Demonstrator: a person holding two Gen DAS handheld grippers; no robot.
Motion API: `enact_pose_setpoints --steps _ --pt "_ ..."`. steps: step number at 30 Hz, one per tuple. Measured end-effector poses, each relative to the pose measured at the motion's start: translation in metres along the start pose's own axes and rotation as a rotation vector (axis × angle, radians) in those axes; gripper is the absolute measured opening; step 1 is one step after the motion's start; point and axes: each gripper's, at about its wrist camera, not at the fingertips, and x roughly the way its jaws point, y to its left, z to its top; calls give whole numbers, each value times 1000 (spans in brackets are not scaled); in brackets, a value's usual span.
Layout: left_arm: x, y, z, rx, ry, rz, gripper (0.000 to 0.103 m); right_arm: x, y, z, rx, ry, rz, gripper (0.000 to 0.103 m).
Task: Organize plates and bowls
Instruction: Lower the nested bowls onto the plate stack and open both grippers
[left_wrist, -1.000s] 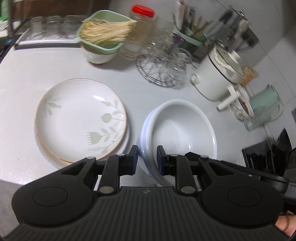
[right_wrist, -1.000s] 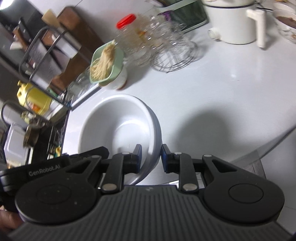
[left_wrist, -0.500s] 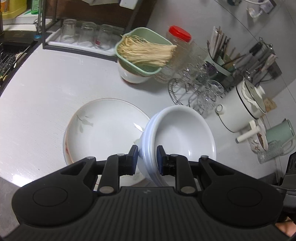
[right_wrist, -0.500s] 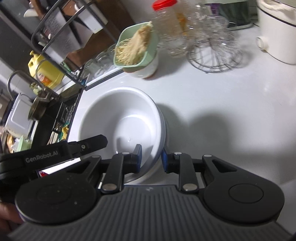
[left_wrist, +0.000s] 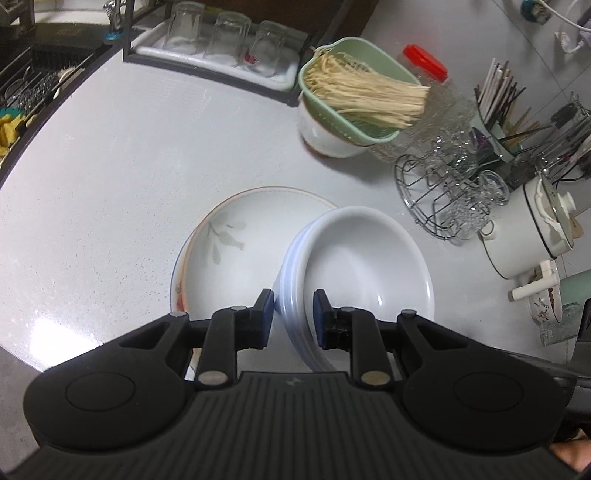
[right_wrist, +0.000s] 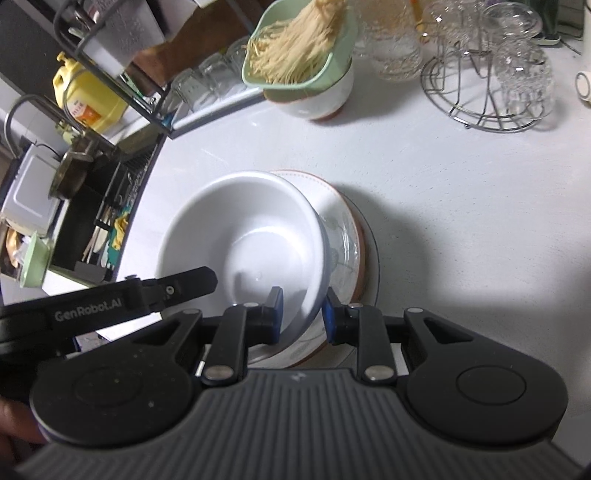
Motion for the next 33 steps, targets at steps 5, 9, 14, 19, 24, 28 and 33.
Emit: enact_pose_setpoints --steps 5,9,14,19,24,28,33 --pt "12 15 4 -48 22 -6 26 13 1 1 -10 29 2 26" --pt "17 25 7 -84 29 -19 26 23 1 1 -12 46 9 26" --pt "22 29 5 -89 36 2 26 28 5 2 -40 34 14 27" --pt "10 24 5 -82 7 13 43 20 3 6 -29 7 7 34" --pt "-20 11 5 -35 -63 34 50 -2 4 5 -50 -42 -19 46" --pt "-52 1 1 -6 -116 33 51 -28 6 0 -66 -98 -12 46" --pt "-94 -11 -4 54 -193 47 61 -64 15 -7 -78 -177 12 46"
